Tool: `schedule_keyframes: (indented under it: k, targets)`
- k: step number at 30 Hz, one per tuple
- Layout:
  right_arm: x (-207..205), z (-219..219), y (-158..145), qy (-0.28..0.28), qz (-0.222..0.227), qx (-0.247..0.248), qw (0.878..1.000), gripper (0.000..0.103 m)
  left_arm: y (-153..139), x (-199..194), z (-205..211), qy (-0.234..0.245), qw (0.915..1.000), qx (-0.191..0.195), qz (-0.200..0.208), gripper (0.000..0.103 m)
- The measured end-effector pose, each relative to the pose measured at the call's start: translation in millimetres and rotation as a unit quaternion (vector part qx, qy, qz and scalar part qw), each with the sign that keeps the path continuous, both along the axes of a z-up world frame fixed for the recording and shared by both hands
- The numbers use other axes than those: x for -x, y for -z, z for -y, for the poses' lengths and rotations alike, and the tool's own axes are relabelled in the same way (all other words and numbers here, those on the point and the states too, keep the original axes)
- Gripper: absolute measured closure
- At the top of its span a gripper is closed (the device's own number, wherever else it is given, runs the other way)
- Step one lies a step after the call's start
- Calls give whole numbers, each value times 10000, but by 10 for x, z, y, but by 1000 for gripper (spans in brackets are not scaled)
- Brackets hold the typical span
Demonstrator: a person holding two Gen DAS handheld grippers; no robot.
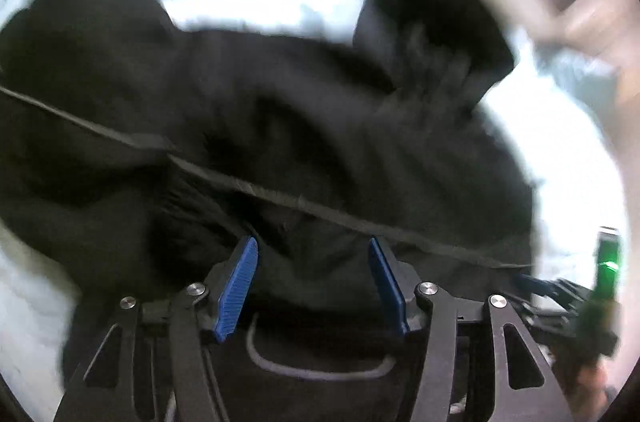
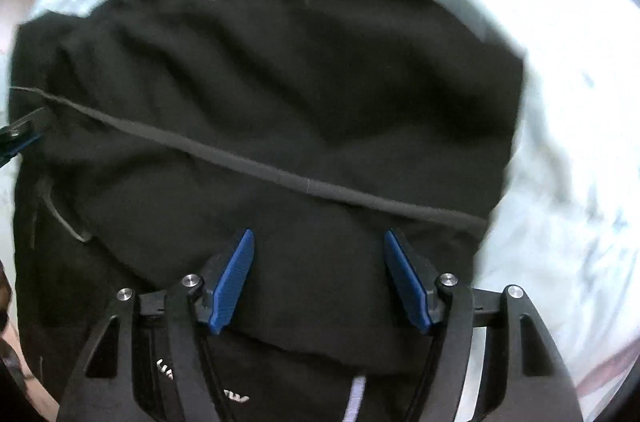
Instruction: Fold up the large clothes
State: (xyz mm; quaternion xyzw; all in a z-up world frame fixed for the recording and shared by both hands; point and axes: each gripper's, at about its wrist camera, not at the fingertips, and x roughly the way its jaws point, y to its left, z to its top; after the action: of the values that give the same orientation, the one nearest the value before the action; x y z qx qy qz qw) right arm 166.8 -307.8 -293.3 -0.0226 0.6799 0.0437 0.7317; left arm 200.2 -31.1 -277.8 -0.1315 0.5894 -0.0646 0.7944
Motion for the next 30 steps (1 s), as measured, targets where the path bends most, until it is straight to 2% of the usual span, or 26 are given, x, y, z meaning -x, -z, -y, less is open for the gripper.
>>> schedule_keyframes:
  k: [1,2,4,6,9,12,13,15,16,18,20,21,24,28,30]
  targets:
    - [7,-21,120,-33,-91,108,9999,31,238,-69,59,-26,9994,-149,-313,45]
    - [3,-66,167,-155,-69,264,9995,31,288,-94,109,-52,9993,-198,-321,45]
    - [-14,-80,44,-92,-148,369,9992,34,163,-65,156,-20,9993,-280,-234,46]
    - [42,-46,-256,86,-16,3,10000,37,-196,123,66,84,9996,239,121,47]
    - [255,-98,-803,148,396,-28,9991,36,-666,422,-208,91,9977,358,564,47]
    - [471,-162,-1257,337,688,-318,9966,36,-1043,695,-802,-224,9950,489,844,46]
    - [546,-217,-1410,418,770,-461,9951,36,-1095,674,-976,-357,9940,528,884,46]
    - [602,-530,-1655,480,874,-574,9934,36,-1242,751,-1566,-780,9904,536,1004,46]
    - [639,-659,-1712,465,940,-574,9928,36,-1300,791,-1730,-908,9892,505,1038,46]
    - [692,-857,-1820,397,1045,-565,9921,36,-1401,838,-2349,-1325,9839,389,1139,46]
    - [698,-1062,-1869,377,1117,-648,9909,36,-1387,759,-2739,-1607,9799,368,1127,46]
    - [680,-1153,-1894,397,1143,-720,9900,36,-1367,727,-3055,-1810,9759,463,1130,46]
    - [644,-1461,-1903,402,1133,-823,9893,36,-1233,529,-3654,-2051,9704,673,1079,46]
    - [558,-1736,-1826,303,1046,-608,9922,36,-911,172,-4122,-2093,9697,881,903,46]
    - [503,-1820,-1776,290,992,-507,9933,36,-652,-45,-4279,-2232,9676,949,706,46]
